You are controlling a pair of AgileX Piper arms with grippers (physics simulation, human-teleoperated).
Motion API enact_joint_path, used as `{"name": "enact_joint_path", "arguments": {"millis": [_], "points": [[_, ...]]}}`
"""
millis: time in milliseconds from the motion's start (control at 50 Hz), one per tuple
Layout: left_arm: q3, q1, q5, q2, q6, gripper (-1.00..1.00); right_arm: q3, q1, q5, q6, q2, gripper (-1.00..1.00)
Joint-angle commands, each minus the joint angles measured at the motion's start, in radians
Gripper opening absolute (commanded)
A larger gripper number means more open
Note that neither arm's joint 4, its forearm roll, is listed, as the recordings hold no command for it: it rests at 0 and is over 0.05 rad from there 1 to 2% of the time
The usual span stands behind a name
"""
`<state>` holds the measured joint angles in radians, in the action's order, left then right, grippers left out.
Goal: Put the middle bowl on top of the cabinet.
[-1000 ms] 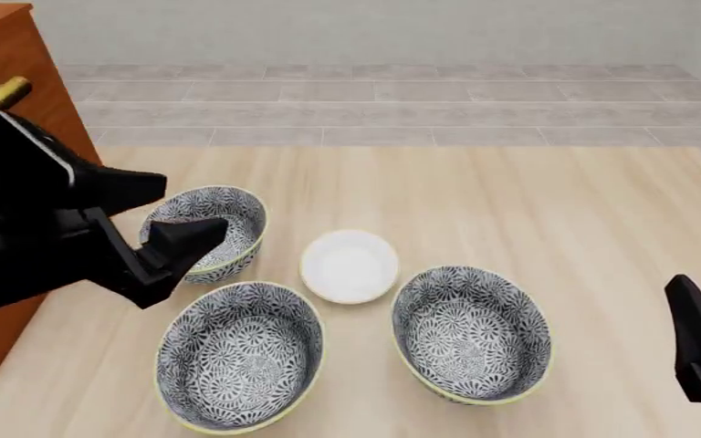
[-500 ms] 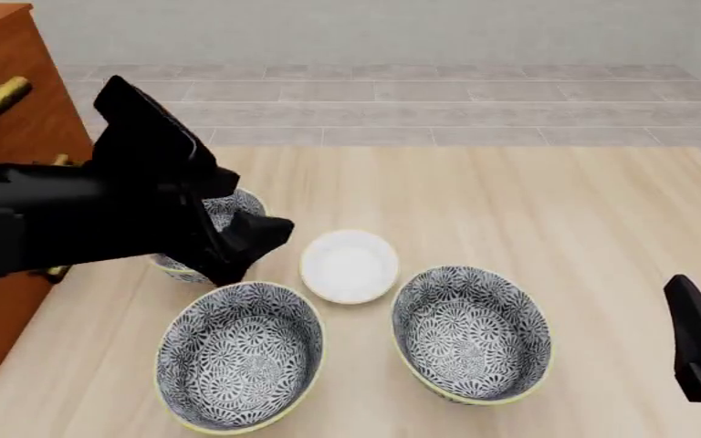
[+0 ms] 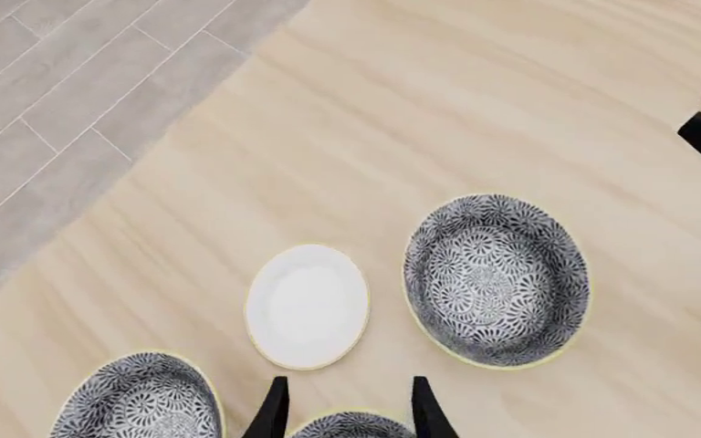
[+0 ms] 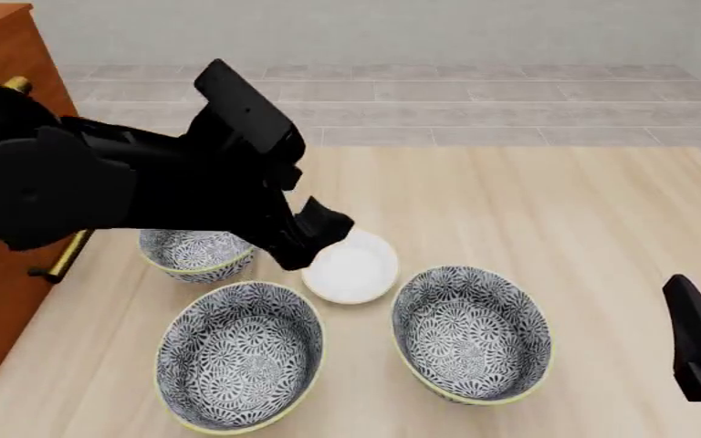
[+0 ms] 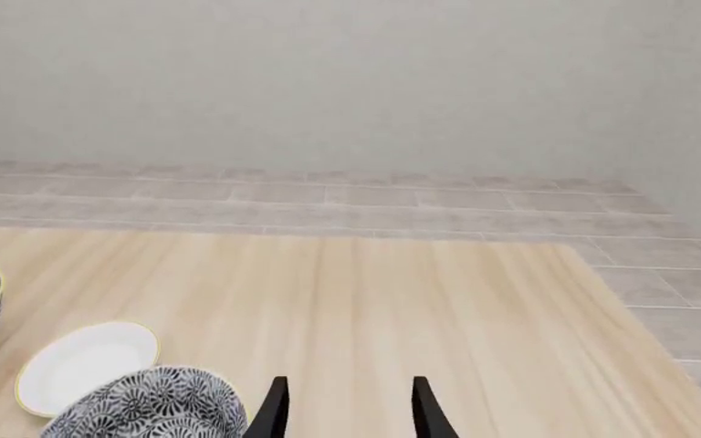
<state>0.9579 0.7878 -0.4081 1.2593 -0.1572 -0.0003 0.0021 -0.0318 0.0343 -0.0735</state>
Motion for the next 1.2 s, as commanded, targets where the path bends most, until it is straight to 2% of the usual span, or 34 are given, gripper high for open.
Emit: {"name": "enact_joint_path", "arguments": {"millis": [20,320,540,820,1200], "points": [[0.071,0.021,-0.02,0.076,-0.001,1.0,0.0,0.004,0.0,0.003,-0.005,1.0],[0.137,0.036,-0.033,0.159,0.001,1.0,0.0,0.003,-0.003,0.009,-0.012,1.0],[0.137,0.053,-0.014,0.184,0.001,1.0,0.0,0.004,0.006,0.01,-0.003,1.0],[0.157,0.087,0.012,0.232,0.048,1.0,0.0,0.004,0.013,0.01,0.004,1.0],[0.122,0.098,0.07,0.295,0.08,1.0,-0.001,0.004,0.018,0.012,0.003,1.0]]}}
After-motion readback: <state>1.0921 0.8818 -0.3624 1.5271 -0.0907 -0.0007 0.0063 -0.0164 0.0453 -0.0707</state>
